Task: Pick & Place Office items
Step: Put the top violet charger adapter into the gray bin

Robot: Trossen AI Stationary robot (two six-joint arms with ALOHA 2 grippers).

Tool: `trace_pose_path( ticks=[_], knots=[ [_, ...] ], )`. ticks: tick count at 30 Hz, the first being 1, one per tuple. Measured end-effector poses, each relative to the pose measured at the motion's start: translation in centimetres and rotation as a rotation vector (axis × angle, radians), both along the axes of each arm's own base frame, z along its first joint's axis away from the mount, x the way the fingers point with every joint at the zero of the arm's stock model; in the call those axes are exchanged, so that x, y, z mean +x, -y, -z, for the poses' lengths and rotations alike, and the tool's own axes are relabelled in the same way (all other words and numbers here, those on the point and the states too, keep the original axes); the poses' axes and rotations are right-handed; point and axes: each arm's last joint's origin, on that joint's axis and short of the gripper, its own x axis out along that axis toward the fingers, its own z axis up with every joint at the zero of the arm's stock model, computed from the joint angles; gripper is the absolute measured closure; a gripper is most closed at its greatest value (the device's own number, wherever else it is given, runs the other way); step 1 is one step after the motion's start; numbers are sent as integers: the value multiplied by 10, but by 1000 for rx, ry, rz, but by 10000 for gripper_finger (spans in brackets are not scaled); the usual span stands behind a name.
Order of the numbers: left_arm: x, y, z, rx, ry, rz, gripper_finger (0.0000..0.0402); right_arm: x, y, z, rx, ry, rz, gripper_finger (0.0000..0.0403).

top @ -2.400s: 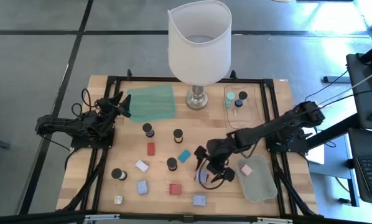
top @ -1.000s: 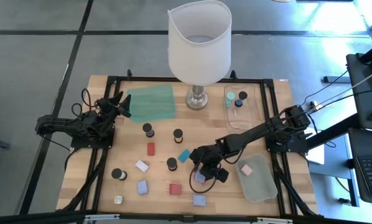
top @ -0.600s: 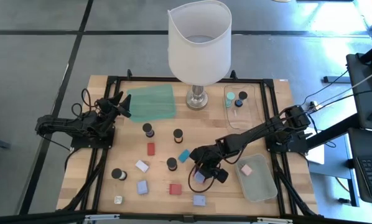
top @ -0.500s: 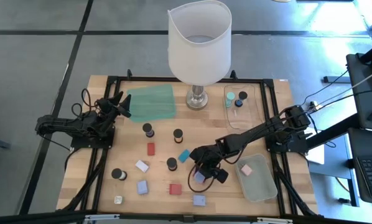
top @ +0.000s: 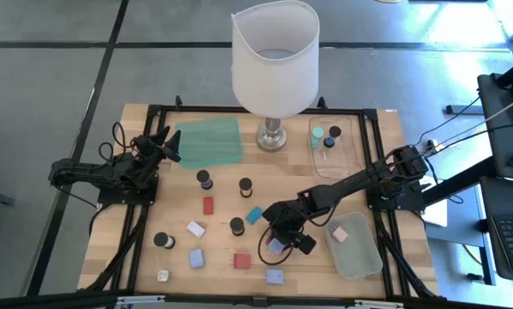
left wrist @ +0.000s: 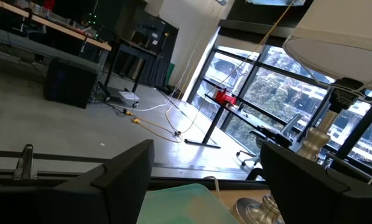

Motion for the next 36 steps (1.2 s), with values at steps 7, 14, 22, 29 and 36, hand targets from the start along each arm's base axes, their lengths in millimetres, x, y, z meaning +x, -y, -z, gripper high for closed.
trace_pose_path(
  ticks=[7,14,22,29,36],
  knots=[
    [0,0,0,0,0,0,111,-4,3,-22,-12,72,37,175],
    [0,0,0,0,1,0,111,-18,12,-66,-26,165,180,174],
    [0,0,0,0,0,0,111,-56,30,-103,10,21,547,173],
    [0,0,0,0,0,0,111,-100,38,-103,-12,-48,789,173],
    [0,0,0,0,-2,1,111,-160,38,-79,182,-121,1072,174]
  ],
)
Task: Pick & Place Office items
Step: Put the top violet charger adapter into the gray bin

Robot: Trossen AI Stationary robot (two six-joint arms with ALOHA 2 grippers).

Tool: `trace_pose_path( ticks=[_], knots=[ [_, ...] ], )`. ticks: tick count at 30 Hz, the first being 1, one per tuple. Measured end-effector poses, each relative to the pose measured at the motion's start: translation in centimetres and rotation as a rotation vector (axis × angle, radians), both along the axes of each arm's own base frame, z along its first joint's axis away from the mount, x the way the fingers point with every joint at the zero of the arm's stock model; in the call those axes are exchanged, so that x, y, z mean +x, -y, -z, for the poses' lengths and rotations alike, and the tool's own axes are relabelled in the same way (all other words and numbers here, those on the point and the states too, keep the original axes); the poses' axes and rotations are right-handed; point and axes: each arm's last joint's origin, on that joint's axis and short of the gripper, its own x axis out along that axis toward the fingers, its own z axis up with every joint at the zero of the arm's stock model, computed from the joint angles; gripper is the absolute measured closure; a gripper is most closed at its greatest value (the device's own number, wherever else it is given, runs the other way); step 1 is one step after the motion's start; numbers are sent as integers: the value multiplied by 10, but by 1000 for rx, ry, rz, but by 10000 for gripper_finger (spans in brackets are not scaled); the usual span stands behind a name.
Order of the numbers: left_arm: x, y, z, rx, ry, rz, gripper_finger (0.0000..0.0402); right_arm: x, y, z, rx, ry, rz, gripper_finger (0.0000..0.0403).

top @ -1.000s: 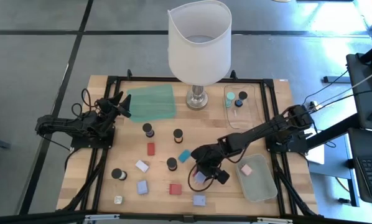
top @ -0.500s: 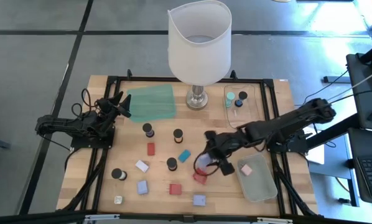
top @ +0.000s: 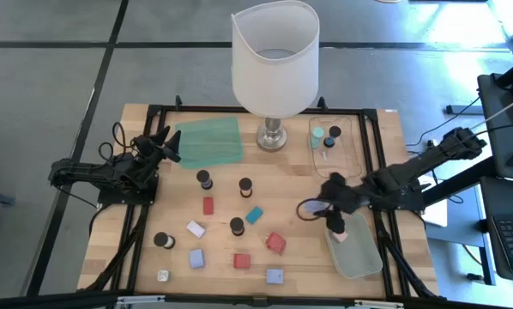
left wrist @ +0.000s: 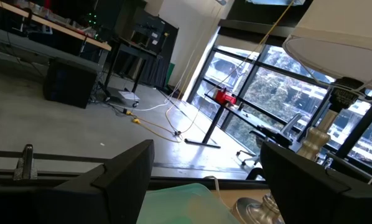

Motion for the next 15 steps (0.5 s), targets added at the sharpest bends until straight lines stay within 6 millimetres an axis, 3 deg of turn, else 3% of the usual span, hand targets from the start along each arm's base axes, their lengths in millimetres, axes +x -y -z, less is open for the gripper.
trace_pose_path(
  ticks=[7,15],
  knots=[
    [0,0,0,0,-6,0,111,-48,-12,28,205,9,237,177],
    [0,0,1,1,-9,0,111,-80,-29,35,288,-25,322,178]
  ],
)
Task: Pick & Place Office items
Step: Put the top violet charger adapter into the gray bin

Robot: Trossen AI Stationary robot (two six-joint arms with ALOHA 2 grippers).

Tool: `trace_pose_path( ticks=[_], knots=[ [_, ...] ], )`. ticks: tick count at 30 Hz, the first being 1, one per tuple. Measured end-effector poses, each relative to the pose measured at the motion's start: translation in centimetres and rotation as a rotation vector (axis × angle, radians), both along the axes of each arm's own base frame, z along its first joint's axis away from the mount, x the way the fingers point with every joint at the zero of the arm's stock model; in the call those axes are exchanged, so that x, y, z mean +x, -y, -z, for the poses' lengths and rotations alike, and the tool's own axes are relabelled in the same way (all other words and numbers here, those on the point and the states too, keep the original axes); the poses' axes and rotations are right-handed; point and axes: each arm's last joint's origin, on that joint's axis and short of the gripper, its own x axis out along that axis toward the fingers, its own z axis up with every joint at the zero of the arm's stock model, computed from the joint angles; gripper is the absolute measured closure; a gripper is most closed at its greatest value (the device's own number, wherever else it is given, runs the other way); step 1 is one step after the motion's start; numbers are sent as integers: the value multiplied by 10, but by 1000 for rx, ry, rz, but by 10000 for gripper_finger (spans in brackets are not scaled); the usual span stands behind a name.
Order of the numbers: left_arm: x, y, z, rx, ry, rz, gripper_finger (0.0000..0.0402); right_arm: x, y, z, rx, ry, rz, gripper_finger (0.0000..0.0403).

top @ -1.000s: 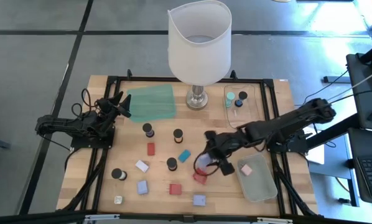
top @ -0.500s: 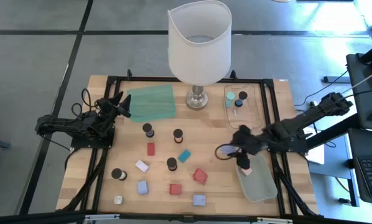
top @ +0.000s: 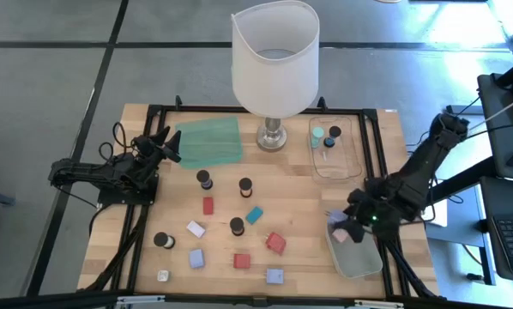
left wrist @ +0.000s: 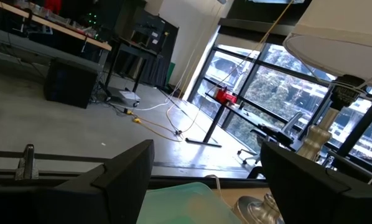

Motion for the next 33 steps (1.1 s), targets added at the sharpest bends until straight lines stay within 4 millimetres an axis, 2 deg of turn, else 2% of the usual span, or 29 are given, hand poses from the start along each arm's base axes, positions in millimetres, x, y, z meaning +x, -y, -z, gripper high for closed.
trace_pose_path(
  ticks=[6,16,22,33],
  knots=[
    [0,0,0,0,-1,0,111,-19,-7,8,23,-70,43,177],
    [0,0,0,0,-4,0,111,-36,-18,16,106,-155,120,177],
    [0,0,0,0,-4,0,111,-41,-23,18,143,-179,133,176],
    [0,0,0,0,-4,0,111,-41,-27,26,76,-199,133,176]
  ],
)
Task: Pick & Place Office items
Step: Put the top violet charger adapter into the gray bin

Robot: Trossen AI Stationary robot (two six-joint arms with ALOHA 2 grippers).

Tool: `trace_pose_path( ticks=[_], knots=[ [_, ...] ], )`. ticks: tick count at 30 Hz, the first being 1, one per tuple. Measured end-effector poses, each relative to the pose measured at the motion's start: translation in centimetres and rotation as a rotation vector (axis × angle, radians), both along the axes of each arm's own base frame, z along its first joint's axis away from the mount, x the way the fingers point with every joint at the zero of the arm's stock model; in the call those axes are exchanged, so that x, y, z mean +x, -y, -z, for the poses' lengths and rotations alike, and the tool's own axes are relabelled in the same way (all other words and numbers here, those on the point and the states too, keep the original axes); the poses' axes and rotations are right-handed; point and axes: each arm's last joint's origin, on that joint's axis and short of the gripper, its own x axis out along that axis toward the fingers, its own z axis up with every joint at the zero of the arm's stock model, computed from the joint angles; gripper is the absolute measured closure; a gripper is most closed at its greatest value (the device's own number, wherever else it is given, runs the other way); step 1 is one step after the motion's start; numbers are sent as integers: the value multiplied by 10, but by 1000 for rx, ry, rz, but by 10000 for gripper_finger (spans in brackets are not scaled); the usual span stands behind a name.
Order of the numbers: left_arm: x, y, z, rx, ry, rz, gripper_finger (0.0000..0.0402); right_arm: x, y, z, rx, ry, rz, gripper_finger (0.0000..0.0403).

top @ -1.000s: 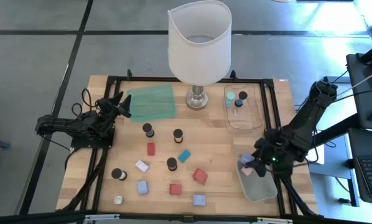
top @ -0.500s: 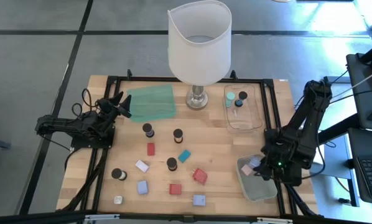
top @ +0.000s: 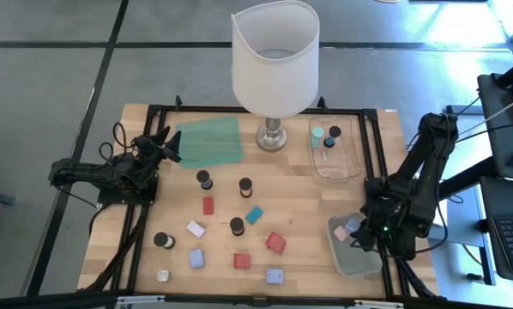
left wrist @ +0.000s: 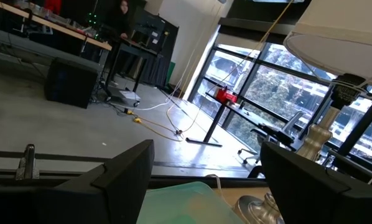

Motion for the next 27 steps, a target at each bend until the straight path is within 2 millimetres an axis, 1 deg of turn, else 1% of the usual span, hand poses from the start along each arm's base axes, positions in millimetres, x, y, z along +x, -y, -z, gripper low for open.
trace_pose_path(
  ticks=[7,15,27],
  knots=[
    [0,0,0,0,0,0,111,3,-4,8,-81,1,-33,175],
    [0,0,0,0,0,0,111,5,-6,11,-143,31,-76,174],
    [0,0,0,0,0,0,111,5,-6,12,-155,31,-93,138]
  ],
)
